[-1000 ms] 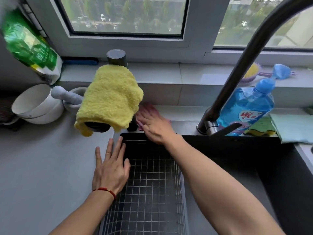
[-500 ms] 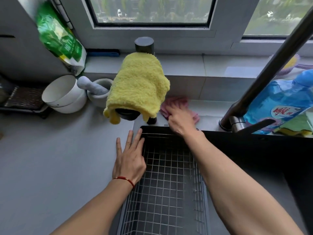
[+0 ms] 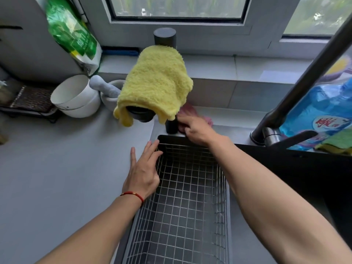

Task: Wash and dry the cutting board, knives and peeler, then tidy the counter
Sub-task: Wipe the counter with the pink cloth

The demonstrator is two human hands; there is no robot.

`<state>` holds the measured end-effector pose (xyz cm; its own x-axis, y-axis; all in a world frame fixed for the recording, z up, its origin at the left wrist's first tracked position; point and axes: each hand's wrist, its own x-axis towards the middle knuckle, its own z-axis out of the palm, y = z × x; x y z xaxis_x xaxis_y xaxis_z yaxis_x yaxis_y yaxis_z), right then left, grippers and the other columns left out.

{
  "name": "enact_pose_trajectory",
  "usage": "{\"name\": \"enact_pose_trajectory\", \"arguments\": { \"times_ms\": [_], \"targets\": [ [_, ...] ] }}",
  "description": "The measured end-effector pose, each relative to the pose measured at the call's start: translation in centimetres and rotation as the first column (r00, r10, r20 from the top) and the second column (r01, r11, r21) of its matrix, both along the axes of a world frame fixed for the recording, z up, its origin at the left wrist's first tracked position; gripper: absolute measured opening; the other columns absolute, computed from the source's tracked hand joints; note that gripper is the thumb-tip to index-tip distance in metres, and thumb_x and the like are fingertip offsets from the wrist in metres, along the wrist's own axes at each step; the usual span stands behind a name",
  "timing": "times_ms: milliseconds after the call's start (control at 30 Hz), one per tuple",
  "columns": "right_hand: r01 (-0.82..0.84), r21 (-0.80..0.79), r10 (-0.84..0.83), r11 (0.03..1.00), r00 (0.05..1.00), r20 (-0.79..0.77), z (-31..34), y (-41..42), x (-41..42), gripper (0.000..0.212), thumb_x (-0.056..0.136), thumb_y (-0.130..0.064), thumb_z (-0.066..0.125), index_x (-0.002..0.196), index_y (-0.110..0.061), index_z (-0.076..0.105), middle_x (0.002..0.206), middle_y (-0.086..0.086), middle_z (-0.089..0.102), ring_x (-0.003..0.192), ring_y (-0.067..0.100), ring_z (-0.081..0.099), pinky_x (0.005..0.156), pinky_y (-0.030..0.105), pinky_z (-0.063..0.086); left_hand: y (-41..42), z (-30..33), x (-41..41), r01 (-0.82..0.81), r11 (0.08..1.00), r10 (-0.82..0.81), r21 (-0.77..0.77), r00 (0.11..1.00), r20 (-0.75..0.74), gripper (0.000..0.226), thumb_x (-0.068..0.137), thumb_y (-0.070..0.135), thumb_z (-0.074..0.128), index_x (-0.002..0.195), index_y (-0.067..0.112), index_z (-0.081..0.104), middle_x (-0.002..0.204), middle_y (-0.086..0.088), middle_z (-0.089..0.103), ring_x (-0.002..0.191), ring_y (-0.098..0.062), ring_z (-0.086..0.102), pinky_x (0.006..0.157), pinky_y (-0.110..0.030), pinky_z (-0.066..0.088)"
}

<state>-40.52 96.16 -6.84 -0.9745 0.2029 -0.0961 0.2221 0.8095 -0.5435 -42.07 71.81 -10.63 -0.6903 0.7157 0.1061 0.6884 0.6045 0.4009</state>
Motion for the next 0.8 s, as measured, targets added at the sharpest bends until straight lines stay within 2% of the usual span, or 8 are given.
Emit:
{"name": "enact_pose_trajectory", "arguments": {
  "times_ms": [133,200,300,367,467,600,733,800],
  "targets": [
    [0.184,0.200,-0.198,0.962,0.979,0.053,1.0,2.1,3.7,0.047,0.093,-0.010,0.055,0.135,-0.026,0.065,0.139,0.007,0.064,0.126,0.035,0.057,0.103,0.042,0.048,0.2,-0.1,0.0,0.001,1.000,-0.001,0.006,1.000,-0.005,0.062,0.082,-0.013,0.049,0.136,0.015,0.057,0.167,0.005,0.024,0.156,-0.013,0.013,0.123,-0.044,-0.016],
    [0.313,0.200,-0.328,0.929,0.944,0.044,2.1,1.3,4.8,0.033,0.094,-0.012,0.059,0.123,-0.020,0.073,0.122,0.015,0.072,0.114,0.038,0.064,0.096,0.043,0.052,0.1,0.1,0.1,-0.003,1.000,0.004,0.023,1.000,-0.011,0.062,0.082,-0.013,0.049,0.137,0.015,0.057,0.167,0.004,0.024,0.157,-0.015,0.011,0.124,-0.044,-0.016],
    [0.412,0.052,-0.385,0.910,0.884,-0.267,3.7,-3.4,5.9,0.021,0.094,-0.020,0.068,0.113,-0.019,0.077,0.108,0.008,0.077,0.099,0.028,0.069,0.084,0.034,0.050,0.1,0.4,0.2,-0.029,0.997,0.029,0.069,1.000,0.006,0.059,0.079,-0.015,0.049,0.131,0.012,0.057,0.167,-0.001,0.024,0.158,-0.020,0.007,0.126,-0.045,-0.010],
    [0.340,-0.030,-0.320,0.940,0.846,-0.427,3.6,-8.0,6.3,0.024,0.090,-0.013,0.067,0.113,-0.017,0.074,0.109,0.002,0.075,0.094,0.021,0.068,0.078,0.027,0.047,-0.1,0.6,0.3,-0.062,0.993,0.058,0.105,0.998,0.035,0.052,0.078,-0.016,0.048,0.124,0.008,0.053,0.162,-0.006,0.028,0.157,-0.025,0.008,0.127,-0.046,-0.006],
    [0.152,0.022,-0.137,0.988,0.938,-0.320,1.2,-12.4,4.2,0.036,0.093,-0.004,0.057,0.129,-0.007,0.062,0.129,0.011,0.058,0.108,0.030,0.062,0.091,0.039,0.052,-0.1,0.6,0.3,-0.105,0.980,0.087,0.170,0.990,0.112,0.036,0.084,-0.010,0.051,0.115,0.008,0.046,0.148,-0.007,0.032,0.153,-0.031,0.019,0.127,-0.048,0.014],
    [-0.089,0.196,0.131,0.977,0.969,-0.212,-0.4,-12.7,0.8,0.041,0.108,-0.013,0.041,0.148,-0.003,0.044,0.149,0.020,0.045,0.141,0.035,0.040,0.118,0.042,0.030,-0.5,0.9,0.1,-0.169,0.947,0.131,0.273,0.980,0.153,0.044,0.078,-0.003,0.064,0.116,0.009,0.045,0.136,-0.008,0.035,0.124,-0.029,0.046,0.104,-0.045,0.048],
    [0.064,0.274,-0.032,0.960,0.992,-0.119,-1.1,-12.5,-2.1,0.034,0.111,-0.025,0.033,0.139,-0.010,0.044,0.138,0.011,0.053,0.124,0.030,0.053,0.097,0.040,0.046,-0.8,0.9,-0.2,-0.185,0.928,0.152,0.325,0.981,0.124,0.042,0.071,-0.009,0.063,0.105,0.007,0.043,0.118,-0.010,0.037,0.107,-0.028,0.046,0.096,-0.043,0.050],
    [0.063,0.352,-0.043,0.934,0.997,-0.065,-1.3,-12.5,-3.7,0.037,0.110,-0.023,0.031,0.141,-0.005,0.040,0.138,0.015,0.051,0.126,0.032,0.050,0.100,0.041,0.041,-0.6,0.9,-0.2,-0.196,0.908,0.158,0.370,0.979,0.132,0.040,0.072,-0.008,0.060,0.102,0.011,0.041,0.117,-0.009,0.037,0.104,-0.026,0.046,0.095,-0.039,0.050]
  ]
}}
